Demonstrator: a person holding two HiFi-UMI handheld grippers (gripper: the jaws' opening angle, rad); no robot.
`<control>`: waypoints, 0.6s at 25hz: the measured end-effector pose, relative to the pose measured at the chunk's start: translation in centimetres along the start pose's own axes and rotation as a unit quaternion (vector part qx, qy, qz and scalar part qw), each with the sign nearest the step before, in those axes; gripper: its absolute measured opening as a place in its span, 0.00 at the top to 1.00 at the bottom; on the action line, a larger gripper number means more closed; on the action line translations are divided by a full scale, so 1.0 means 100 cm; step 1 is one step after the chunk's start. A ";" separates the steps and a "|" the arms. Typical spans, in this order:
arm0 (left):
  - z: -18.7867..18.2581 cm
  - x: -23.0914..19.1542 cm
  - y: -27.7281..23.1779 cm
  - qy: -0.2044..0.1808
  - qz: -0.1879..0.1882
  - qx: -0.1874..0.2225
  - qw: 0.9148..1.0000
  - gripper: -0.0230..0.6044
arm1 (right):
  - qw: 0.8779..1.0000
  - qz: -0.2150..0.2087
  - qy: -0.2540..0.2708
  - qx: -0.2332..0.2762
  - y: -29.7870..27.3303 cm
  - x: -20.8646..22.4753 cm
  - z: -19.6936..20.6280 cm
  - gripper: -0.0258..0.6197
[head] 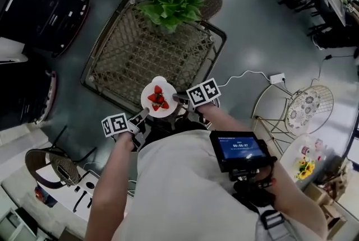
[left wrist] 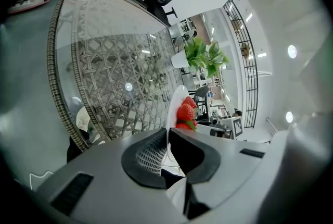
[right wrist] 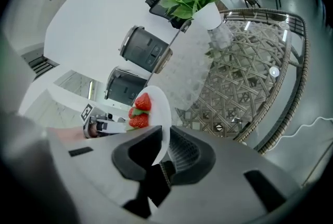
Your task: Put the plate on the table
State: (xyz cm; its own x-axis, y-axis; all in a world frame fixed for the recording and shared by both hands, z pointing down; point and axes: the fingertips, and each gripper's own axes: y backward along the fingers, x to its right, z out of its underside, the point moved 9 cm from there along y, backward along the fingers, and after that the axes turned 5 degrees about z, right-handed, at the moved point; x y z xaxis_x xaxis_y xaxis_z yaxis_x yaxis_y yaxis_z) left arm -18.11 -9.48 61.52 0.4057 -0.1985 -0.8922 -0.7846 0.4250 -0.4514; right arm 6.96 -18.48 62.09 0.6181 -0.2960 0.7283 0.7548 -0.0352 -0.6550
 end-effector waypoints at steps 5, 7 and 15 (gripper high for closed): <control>0.001 -0.007 -0.011 0.003 0.001 -0.011 1.000 0.94 | 1.000 0.009 -0.007 -0.010 -0.002 0.011 0.003 0.91; -0.001 -0.009 -0.010 0.004 -0.003 -0.015 1.000 0.94 | 1.000 0.013 -0.010 -0.011 -0.006 0.011 0.002 0.91; -0.017 -0.022 -0.007 0.003 -0.013 -0.025 1.000 0.94 | 1.000 0.021 -0.015 -0.013 -0.024 0.012 -0.006 0.91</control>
State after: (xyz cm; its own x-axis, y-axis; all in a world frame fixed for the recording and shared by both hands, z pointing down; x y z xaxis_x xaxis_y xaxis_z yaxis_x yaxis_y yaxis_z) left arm -19.21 -10.84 63.77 0.4239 -0.2153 -0.8798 -0.7957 0.3756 -0.4752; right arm 5.80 -19.31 64.42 0.6561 -0.2685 0.7053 0.7223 -0.0473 -0.6900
